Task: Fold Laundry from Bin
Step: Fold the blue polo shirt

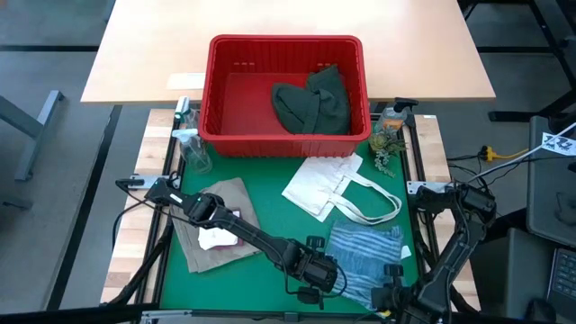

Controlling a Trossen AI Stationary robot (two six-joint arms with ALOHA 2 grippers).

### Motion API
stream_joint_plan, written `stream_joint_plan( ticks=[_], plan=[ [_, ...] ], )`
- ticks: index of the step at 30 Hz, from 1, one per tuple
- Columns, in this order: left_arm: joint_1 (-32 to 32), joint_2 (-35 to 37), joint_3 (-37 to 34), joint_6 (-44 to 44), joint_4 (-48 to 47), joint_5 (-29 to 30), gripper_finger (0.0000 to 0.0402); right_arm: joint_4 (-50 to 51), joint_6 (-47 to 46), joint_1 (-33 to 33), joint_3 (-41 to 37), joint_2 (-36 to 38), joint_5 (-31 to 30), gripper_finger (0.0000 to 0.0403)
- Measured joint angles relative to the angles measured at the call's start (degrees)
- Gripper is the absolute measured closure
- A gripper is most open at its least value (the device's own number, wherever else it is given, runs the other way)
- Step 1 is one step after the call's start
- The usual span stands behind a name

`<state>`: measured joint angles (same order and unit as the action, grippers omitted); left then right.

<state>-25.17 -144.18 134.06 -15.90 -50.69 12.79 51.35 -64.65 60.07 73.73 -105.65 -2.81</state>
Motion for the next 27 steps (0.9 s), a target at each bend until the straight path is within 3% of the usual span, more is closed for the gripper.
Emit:
stream_joint_plan(
  ticks=[7,12,16,23,27],
  plan=[
    [1.05,0.00,0.00,0.04,0.83,0.00,0.0276,-0.06,-0.01,-0.09,0.00,0.00,4.26,0.0285],
    [2.19,0.00,0.00,1.44,2.73,-0.20,0.0276,2.72,2.62,-0.83,2.86,0.01,10.98,0.0266],
    [3.15,0.00,0.00,1.55,4.49,-0.23,0.0276,6.03,5.27,-0.74,7.60,0.78,4.03,0.0265],
    [4.07,0.00,0.00,6.03,13.11,-0.25,0.0276,6.69,5.25,-0.85,7.55,1.38,-17.14,0.0265],
    [4.84,-0.71,-0.31,8.18,17.43,0.16,0.0276,2.62,4.79,-2.08,2.54,1.29,-13.51,0.0265]
  ],
)
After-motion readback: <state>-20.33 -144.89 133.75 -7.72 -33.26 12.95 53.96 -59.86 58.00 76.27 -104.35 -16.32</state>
